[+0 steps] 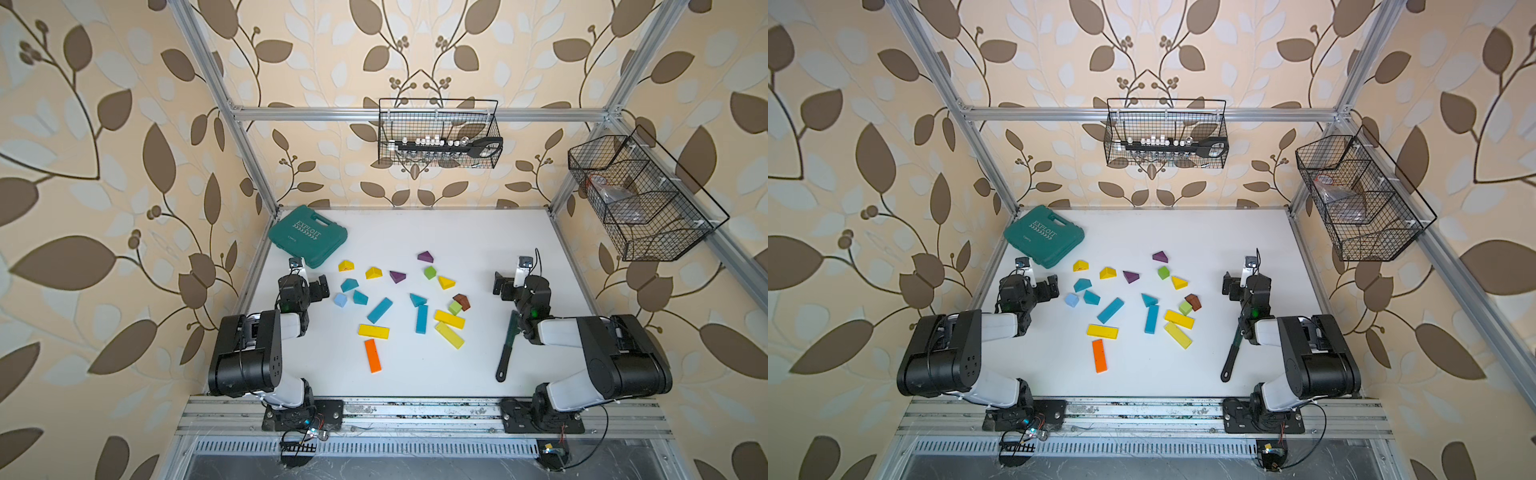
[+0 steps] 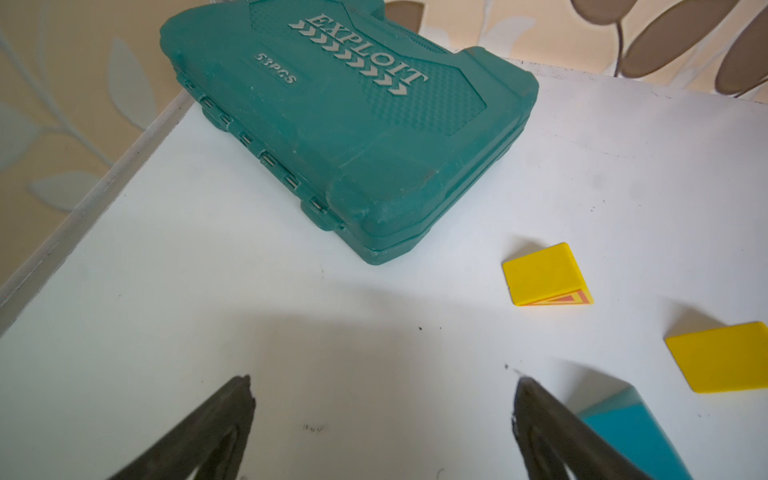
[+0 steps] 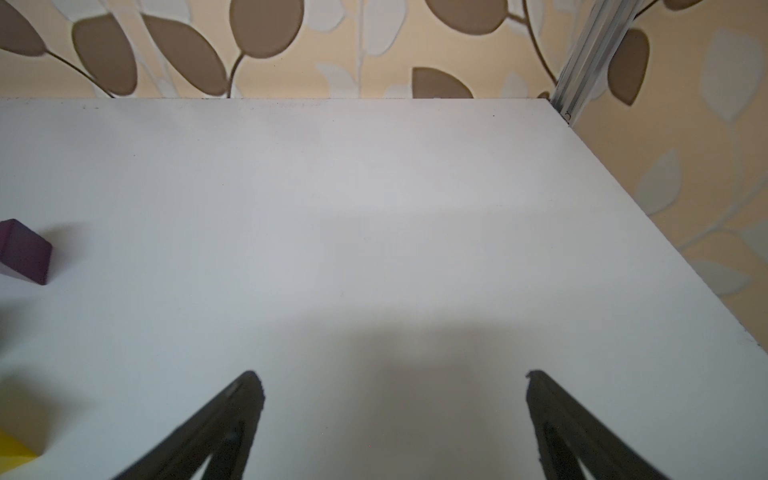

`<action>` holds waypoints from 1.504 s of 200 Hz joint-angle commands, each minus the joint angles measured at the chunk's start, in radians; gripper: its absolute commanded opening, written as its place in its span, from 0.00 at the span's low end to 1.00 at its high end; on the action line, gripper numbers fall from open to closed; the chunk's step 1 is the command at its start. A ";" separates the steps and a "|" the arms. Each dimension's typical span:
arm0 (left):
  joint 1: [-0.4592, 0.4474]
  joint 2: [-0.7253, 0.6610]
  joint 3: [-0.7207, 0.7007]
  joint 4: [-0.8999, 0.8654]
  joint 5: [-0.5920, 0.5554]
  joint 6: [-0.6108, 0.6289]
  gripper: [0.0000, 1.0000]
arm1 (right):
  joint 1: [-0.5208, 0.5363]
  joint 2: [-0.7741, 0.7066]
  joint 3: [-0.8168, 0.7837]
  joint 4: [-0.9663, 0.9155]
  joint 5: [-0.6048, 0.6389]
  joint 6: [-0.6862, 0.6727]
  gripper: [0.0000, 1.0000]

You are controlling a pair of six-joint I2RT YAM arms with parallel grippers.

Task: Assemble a small pinwheel with building blocks
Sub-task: Adjust the building block at the center of the board.

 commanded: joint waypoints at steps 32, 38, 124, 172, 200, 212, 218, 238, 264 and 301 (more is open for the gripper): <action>-0.005 -0.026 -0.011 0.047 -0.021 0.002 0.99 | 0.005 -0.009 0.009 0.003 -0.010 -0.007 1.00; -0.015 -0.054 0.019 -0.033 -0.043 0.003 0.99 | 0.005 -0.010 0.007 0.005 -0.010 -0.007 1.00; -0.063 -0.208 0.673 -1.402 -0.092 -0.675 0.99 | 0.032 -0.244 0.378 -0.923 0.196 0.520 1.00; -0.151 -0.103 0.652 -1.412 0.014 -0.616 0.99 | 0.029 -0.299 0.375 -0.976 -0.060 0.430 1.00; -0.208 0.041 0.729 -1.429 -0.009 -0.587 0.88 | 0.029 -0.315 0.355 -1.005 -0.084 0.454 1.00; -0.208 0.108 0.765 -1.444 -0.013 -0.594 0.79 | 0.028 -0.310 0.358 -1.019 -0.088 0.452 1.00; -0.209 0.146 0.788 -1.449 -0.017 -0.592 0.76 | 0.028 -0.307 0.359 -1.025 -0.092 0.449 1.00; -0.210 0.251 0.862 -1.452 -0.013 -0.577 0.65 | 0.028 -0.302 0.357 -1.016 -0.120 0.444 1.00; -0.213 0.351 0.957 -1.453 0.013 -0.569 0.63 | 0.028 -0.295 0.356 -1.012 -0.126 0.441 0.99; -0.217 0.428 1.030 -1.452 0.004 -0.573 0.62 | 0.028 -0.282 0.356 -1.012 -0.129 0.440 1.00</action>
